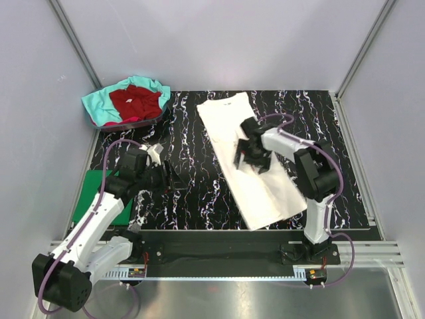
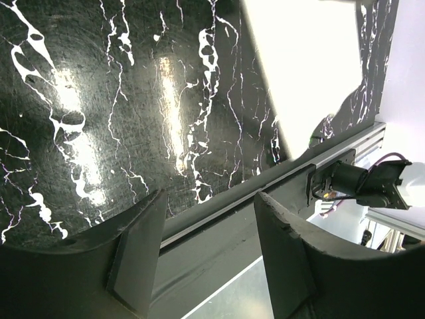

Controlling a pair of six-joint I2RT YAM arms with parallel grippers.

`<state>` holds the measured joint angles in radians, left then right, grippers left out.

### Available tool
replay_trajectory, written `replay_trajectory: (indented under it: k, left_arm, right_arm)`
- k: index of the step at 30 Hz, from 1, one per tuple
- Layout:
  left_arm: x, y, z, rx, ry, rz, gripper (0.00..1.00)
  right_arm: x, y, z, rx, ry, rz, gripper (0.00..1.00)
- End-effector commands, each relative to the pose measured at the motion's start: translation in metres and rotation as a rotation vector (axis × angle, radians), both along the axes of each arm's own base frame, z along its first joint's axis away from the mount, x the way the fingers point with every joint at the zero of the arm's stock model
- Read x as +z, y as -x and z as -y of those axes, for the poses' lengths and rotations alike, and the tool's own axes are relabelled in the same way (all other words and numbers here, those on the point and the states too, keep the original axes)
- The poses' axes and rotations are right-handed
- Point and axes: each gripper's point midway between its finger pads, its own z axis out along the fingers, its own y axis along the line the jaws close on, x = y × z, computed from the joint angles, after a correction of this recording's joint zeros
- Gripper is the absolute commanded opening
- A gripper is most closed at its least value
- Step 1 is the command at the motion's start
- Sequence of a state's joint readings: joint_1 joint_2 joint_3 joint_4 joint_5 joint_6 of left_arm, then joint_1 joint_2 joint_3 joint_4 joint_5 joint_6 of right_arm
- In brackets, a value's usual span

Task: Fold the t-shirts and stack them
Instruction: Fold the tshirt

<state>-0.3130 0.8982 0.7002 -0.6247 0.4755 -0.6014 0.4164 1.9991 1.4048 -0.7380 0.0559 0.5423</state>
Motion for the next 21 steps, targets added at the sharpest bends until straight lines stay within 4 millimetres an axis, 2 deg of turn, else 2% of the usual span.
replay_trajectory:
  k: [1,2,4,5,6,7,9,10,11,12,15,17,18,19,20,21]
  left_arm:
    - [0.015,-0.011,0.006,-0.015,0.027,0.068,0.61]
    - [0.014,-0.011,0.006,-0.013,0.026,0.066,0.61]
    - [0.01,-0.01,0.004,-0.003,0.019,0.058,0.61]
    - [0.009,-0.009,0.004,0.0,0.022,0.051,0.61]
    - [0.007,-0.008,0.003,0.005,0.018,0.044,0.61]
    - [0.007,-0.008,0.002,0.01,0.013,0.048,0.61]
    - [0.008,-0.007,0.001,0.019,0.012,0.047,0.61]
    - [0.01,-0.007,0.0,0.027,0.01,0.054,0.61]
    - [0.011,-0.007,-0.001,0.036,0.014,0.056,0.61]
    - [0.011,-0.006,-0.001,0.04,0.014,0.054,0.61]
    - [0.011,-0.003,-0.002,0.05,0.02,0.048,0.61]
    - [0.007,-0.001,-0.002,0.055,0.024,0.036,0.61]
    - [0.006,0.0,-0.002,0.059,0.024,0.031,0.61]
    - [0.004,0.0,-0.002,0.06,0.023,0.024,0.61]
    - [0.001,0.0,-0.002,0.064,0.024,0.015,0.61]
    - [0.0,0.001,-0.002,0.064,0.026,0.01,0.61]
  right_arm:
    - [-0.013,0.062,-0.101,-0.161,-0.215,-0.159,1.0]
    - [0.002,0.053,-0.121,-0.162,-0.234,-0.124,1.0]
    - [0.003,0.05,-0.139,-0.146,-0.223,-0.122,1.0]
    - [0.018,0.046,-0.152,-0.137,-0.221,-0.112,1.0]
    - [0.017,0.043,-0.155,-0.135,-0.204,-0.113,1.0]
    - [0.03,0.033,-0.159,-0.136,-0.203,-0.076,1.0]
    - [0.044,0.032,-0.152,-0.109,-0.171,-0.043,1.0]
    - [0.051,0.024,-0.143,-0.1,-0.133,0.018,1.0]
    - [0.056,0.023,-0.132,-0.053,-0.085,0.047,1.0]
    - [0.069,0.02,-0.126,-0.022,-0.073,0.096,1.0]
    - [0.087,-0.001,-0.105,0.099,0.041,0.237,1.0]
    - [0.098,-0.027,-0.104,0.205,0.092,0.344,1.0]
    - [0.088,-0.037,-0.104,0.232,0.123,0.349,1.0]
    - [0.087,-0.05,-0.102,0.248,0.138,0.365,1.0]
    - [0.103,-0.071,-0.109,0.286,0.14,0.423,1.0]
    - [0.08,-0.082,-0.112,0.301,0.17,0.396,1.0]
